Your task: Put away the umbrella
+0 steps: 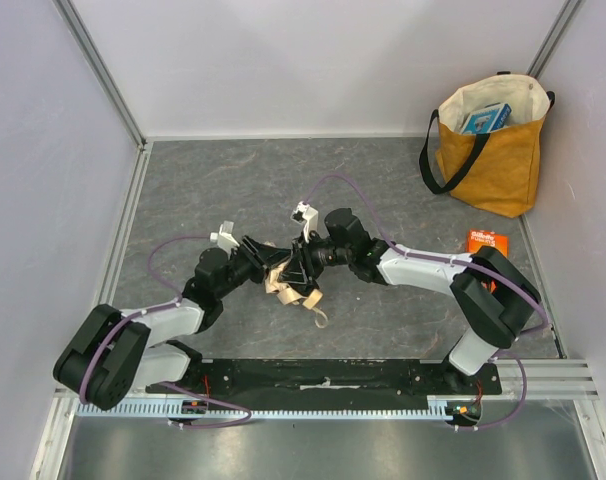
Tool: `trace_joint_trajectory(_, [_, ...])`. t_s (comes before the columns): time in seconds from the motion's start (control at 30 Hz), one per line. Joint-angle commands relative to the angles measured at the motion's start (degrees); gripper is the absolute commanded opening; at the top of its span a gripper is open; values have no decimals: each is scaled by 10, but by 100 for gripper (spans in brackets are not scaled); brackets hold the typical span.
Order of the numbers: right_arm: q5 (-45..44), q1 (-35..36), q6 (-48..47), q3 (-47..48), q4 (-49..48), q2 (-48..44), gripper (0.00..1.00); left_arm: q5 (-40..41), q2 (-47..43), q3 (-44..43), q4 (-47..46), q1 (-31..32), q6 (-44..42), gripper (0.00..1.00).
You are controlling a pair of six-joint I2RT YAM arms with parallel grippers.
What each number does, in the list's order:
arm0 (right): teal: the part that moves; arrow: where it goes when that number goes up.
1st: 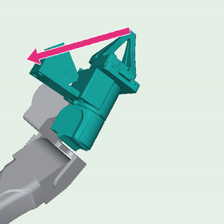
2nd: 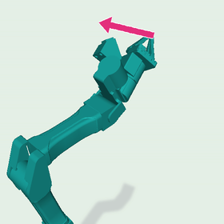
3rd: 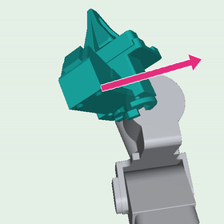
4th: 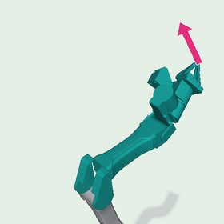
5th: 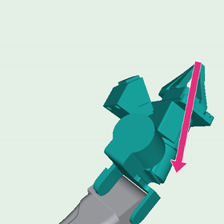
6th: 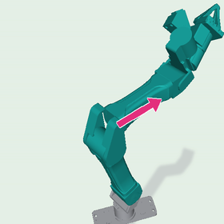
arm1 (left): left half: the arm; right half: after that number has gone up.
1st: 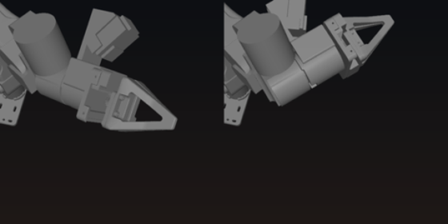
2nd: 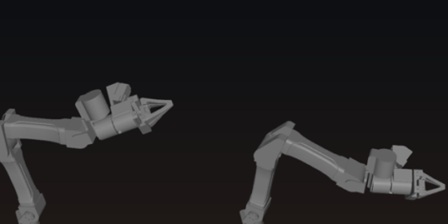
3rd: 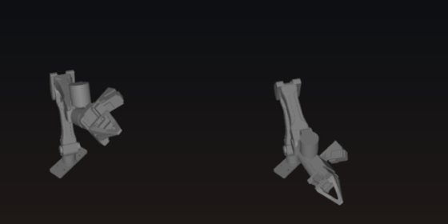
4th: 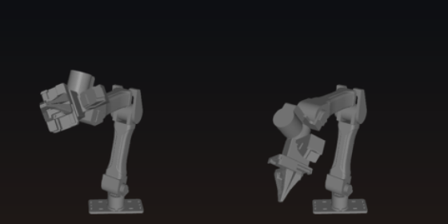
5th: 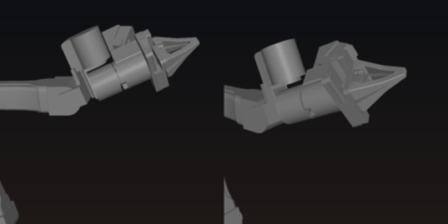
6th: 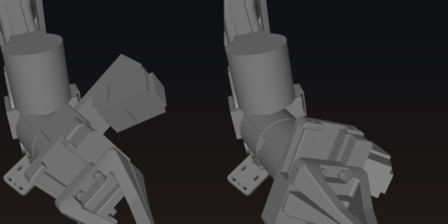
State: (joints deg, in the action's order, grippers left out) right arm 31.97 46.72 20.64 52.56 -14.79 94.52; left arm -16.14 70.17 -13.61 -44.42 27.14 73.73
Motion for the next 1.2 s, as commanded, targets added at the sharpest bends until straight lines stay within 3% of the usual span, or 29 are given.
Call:
trace_joint_trajectory(0.0, [49, 0, 24, 24, -59, -9, 0, 13, -25, 5, -66, 3, -34, 25])
trace_joint_trajectory(0.1, [56, -1, 15, 16, -51, -20, 0, 10, -36, 6, -65, 1, -41, 4])
trace_joint_trajectory(0.3, [25, -3, -4, 8, 7, -46, 4, 24, -55, 35, -128, 2, -8, 2])
trace_joint_trajectory(0.37, [-3, -1, 7, 9, 27, -59, 26, 39, -58, 42, -147, 2, 14, 2])
trace_joint_trajectory(0.43, [-41, 2, 28, 7, 45, -79, 43, 41, -57, 36, -165, 2, 31, 2])
trace_joint_trajectory(0.53, [-84, 4, 57, 9, 74, -101, 60, 32, -42, 19, -187, 2, 47, 2])
trace_joint_trajectory(0.6, [-103, 5, 60, 18, 105, -111, 81, 34, -30, 17, -204, 1, 58, 2])
trace_joint_trajectory(0.73, [-136, 5, 69, 19, 140, -155, 98, 47, -20, 17, -220, 2, 57, 2])
trace_joint_trajectory(1.0, [-151, 5, 137, -8, 153, -228, 98, 74, 16, 35, -334, 1, 33, 2])
trace_joint_trajectory(1.17, [-210, 24, 32, 21, 263, -269, 97, 62, 17, 30, -327, 1, 6, 2])
